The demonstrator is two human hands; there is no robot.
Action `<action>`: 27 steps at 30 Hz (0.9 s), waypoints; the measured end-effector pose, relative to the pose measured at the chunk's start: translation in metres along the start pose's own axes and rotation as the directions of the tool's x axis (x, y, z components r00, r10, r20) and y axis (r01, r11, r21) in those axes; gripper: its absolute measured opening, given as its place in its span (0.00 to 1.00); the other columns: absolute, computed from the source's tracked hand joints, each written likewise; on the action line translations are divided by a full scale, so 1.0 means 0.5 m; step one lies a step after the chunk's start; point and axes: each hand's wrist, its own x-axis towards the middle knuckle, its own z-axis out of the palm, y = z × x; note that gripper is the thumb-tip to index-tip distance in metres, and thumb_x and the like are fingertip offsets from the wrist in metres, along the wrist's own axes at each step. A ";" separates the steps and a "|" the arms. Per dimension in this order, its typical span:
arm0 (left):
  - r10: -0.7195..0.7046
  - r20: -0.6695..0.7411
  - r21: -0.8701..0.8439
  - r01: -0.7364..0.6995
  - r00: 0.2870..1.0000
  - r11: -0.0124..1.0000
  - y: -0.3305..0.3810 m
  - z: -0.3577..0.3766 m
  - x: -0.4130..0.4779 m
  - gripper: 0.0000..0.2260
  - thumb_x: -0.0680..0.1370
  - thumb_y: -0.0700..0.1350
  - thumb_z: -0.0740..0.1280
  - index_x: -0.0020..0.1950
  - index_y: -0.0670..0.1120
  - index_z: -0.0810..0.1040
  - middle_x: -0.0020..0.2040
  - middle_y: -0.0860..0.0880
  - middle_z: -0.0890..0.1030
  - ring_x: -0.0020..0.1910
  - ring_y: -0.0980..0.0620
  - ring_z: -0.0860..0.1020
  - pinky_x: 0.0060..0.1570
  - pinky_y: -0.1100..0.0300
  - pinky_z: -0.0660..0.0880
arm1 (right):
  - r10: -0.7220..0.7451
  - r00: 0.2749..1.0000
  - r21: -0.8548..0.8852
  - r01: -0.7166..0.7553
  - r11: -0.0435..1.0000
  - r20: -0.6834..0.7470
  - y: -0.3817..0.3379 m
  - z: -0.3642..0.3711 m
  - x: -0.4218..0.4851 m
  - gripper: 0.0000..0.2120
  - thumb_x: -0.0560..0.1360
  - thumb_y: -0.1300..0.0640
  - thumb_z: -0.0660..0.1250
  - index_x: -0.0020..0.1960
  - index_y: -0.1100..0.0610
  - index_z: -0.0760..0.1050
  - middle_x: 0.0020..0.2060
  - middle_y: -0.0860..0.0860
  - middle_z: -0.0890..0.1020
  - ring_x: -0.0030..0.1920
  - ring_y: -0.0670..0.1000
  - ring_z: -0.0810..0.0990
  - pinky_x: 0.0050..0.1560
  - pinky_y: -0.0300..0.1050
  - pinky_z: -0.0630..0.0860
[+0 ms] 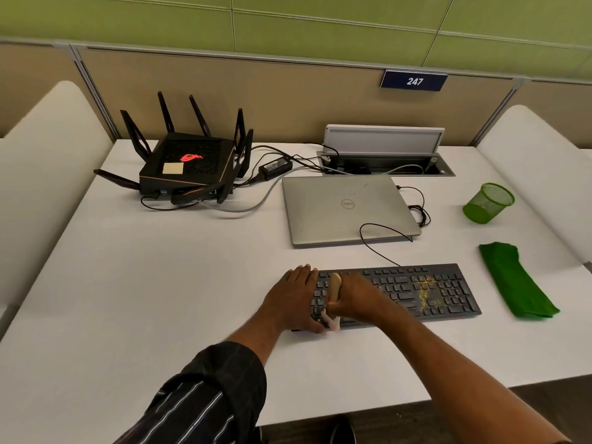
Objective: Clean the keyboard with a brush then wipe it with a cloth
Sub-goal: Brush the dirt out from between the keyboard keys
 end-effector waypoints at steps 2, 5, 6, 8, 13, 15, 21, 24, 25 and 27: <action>-0.002 0.008 -0.004 0.002 1.000 1.000 -0.001 -0.001 -0.002 0.59 0.69 0.72 0.72 0.83 0.41 0.45 0.83 0.41 0.49 0.82 0.43 0.48 0.80 0.50 0.45 | 0.016 1.000 -0.004 -0.016 1.000 -0.024 -0.001 -0.004 0.002 0.04 0.73 0.62 0.70 0.44 0.63 0.80 0.35 0.55 0.82 0.33 0.50 0.80 0.34 0.37 0.76; -0.005 0.019 0.009 0.004 1.000 1.000 -0.003 -0.002 -0.006 0.59 0.69 0.72 0.72 0.83 0.41 0.43 0.83 0.41 0.47 0.82 0.43 0.46 0.80 0.50 0.45 | 0.080 0.990 0.081 -0.070 0.994 -0.119 0.009 -0.004 0.009 0.05 0.74 0.60 0.69 0.43 0.62 0.81 0.36 0.55 0.84 0.32 0.49 0.81 0.37 0.43 0.80; -0.005 0.018 0.012 0.004 1.000 1.000 -0.005 -0.003 -0.009 0.59 0.69 0.72 0.72 0.83 0.41 0.43 0.83 0.41 0.47 0.82 0.43 0.46 0.80 0.50 0.44 | 0.089 0.985 0.098 -0.075 0.992 -0.146 0.011 -0.002 0.010 0.06 0.74 0.59 0.69 0.43 0.61 0.81 0.35 0.54 0.84 0.32 0.49 0.82 0.37 0.44 0.80; 0.000 0.015 0.013 0.000 1.000 1.000 -0.006 -0.004 -0.013 0.59 0.69 0.71 0.72 0.83 0.41 0.43 0.83 0.41 0.46 0.82 0.44 0.46 0.79 0.50 0.43 | 0.094 0.978 0.111 -0.074 0.991 -0.186 0.011 0.003 0.011 0.05 0.75 0.57 0.69 0.43 0.58 0.82 0.35 0.50 0.84 0.32 0.46 0.82 0.36 0.41 0.80; 0.000 0.009 -0.004 0.000 1.000 1.000 -0.010 -0.007 -0.020 0.59 0.69 0.70 0.73 0.83 0.41 0.42 0.83 0.42 0.46 0.82 0.44 0.45 0.79 0.52 0.42 | -0.015 0.992 0.122 0.031 0.992 -0.123 0.014 0.019 0.008 0.04 0.75 0.56 0.70 0.46 0.53 0.84 0.39 0.47 0.85 0.38 0.45 0.83 0.41 0.44 0.81; -0.003 0.010 -0.008 0.003 1.000 1.000 -0.012 -0.006 -0.023 0.59 0.69 0.70 0.73 0.83 0.41 0.42 0.83 0.42 0.45 0.82 0.44 0.44 0.79 0.53 0.42 | -0.089 0.996 0.040 0.090 0.995 -0.026 0.017 0.022 0.002 0.05 0.76 0.56 0.70 0.50 0.53 0.83 0.42 0.47 0.86 0.40 0.44 0.82 0.43 0.42 0.81; -0.001 0.014 -0.023 0.002 1.000 1.000 -0.015 -0.006 -0.026 0.59 0.69 0.70 0.73 0.83 0.41 0.41 0.83 0.42 0.45 0.82 0.45 0.44 0.79 0.53 0.42 | -0.115 0.993 0.033 0.114 0.993 0.030 0.009 0.011 0.005 0.03 0.74 0.57 0.70 0.45 0.55 0.83 0.38 0.49 0.85 0.37 0.46 0.82 0.41 0.43 0.81; 0.004 -0.001 -0.024 -0.004 1.000 1.000 -0.020 -0.008 -0.030 0.59 0.69 0.69 0.73 0.83 0.40 0.43 0.83 0.42 0.47 0.82 0.44 0.46 0.79 0.52 0.44 | -0.068 0.991 0.071 0.076 0.995 -0.112 -0.002 0.010 0.003 0.04 0.75 0.56 0.70 0.46 0.55 0.82 0.38 0.48 0.85 0.37 0.44 0.82 0.40 0.40 0.80; 0.006 -0.007 -0.023 -0.006 1.000 1.000 -0.021 -0.007 -0.031 0.59 0.69 0.69 0.73 0.83 0.40 0.44 0.83 0.42 0.47 0.82 0.44 0.46 0.79 0.52 0.44 | -0.035 0.985 0.090 0.050 0.995 -0.167 -0.006 0.013 0.004 0.04 0.76 0.55 0.70 0.47 0.55 0.82 0.38 0.48 0.84 0.37 0.44 0.82 0.40 0.38 0.79; 0.009 -0.011 -0.025 -0.009 1.000 1.000 -0.022 -0.006 -0.032 0.59 0.69 0.70 0.73 0.83 0.40 0.44 0.83 0.42 0.48 0.82 0.44 0.47 0.80 0.52 0.45 | 0.017 0.975 0.139 0.015 0.990 -0.224 -0.013 0.024 0.005 0.04 0.76 0.55 0.70 0.47 0.54 0.82 0.37 0.47 0.84 0.36 0.44 0.83 0.40 0.37 0.80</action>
